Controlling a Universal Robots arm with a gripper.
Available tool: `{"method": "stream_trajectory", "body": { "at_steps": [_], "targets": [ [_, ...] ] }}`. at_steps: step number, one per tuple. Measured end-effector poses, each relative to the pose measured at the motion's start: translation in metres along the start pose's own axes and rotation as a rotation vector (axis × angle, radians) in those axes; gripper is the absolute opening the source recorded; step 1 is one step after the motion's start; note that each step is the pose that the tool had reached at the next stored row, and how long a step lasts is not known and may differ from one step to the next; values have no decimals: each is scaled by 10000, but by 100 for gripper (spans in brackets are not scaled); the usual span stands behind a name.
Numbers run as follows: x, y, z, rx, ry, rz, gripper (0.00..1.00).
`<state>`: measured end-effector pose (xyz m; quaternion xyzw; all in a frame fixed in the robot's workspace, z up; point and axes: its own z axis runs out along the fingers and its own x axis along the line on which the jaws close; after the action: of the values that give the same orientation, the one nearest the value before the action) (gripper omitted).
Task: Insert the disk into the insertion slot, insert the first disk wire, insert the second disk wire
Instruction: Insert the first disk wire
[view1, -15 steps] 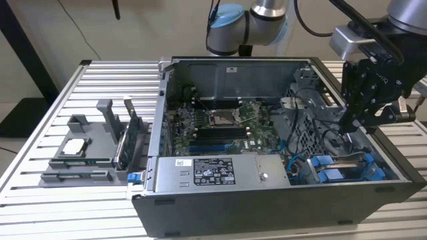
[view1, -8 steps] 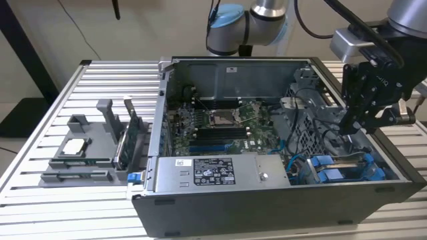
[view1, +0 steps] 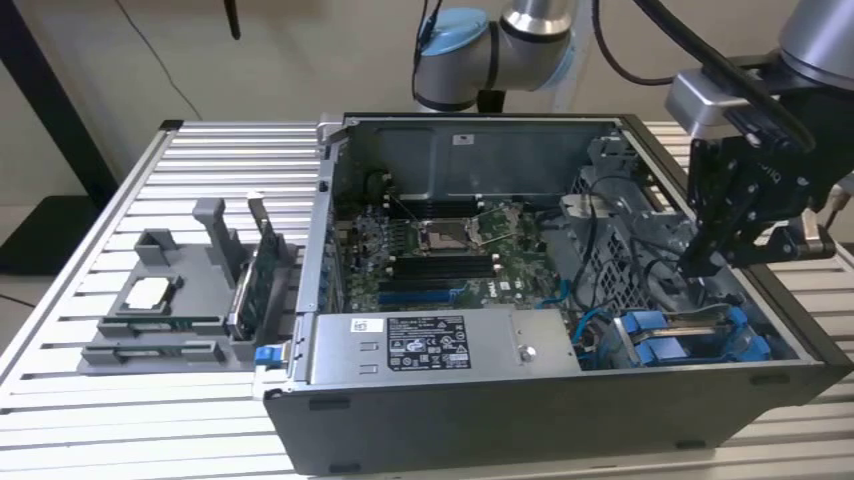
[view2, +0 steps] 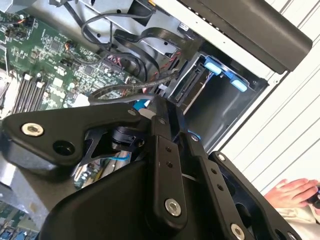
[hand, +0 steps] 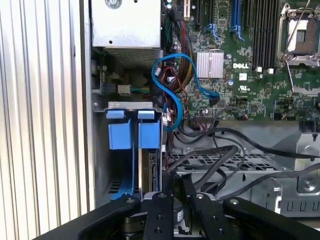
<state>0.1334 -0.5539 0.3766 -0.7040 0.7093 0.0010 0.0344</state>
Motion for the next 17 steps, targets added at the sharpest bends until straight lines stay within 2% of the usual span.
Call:
{"method": "stream_trajectory", "body": {
  "at_steps": [7, 17],
  "targets": [
    [45, -53, 64, -1, 13, 0, 19],
    [58, -94, 129, -6, 25, -1, 19]
  ]
}}
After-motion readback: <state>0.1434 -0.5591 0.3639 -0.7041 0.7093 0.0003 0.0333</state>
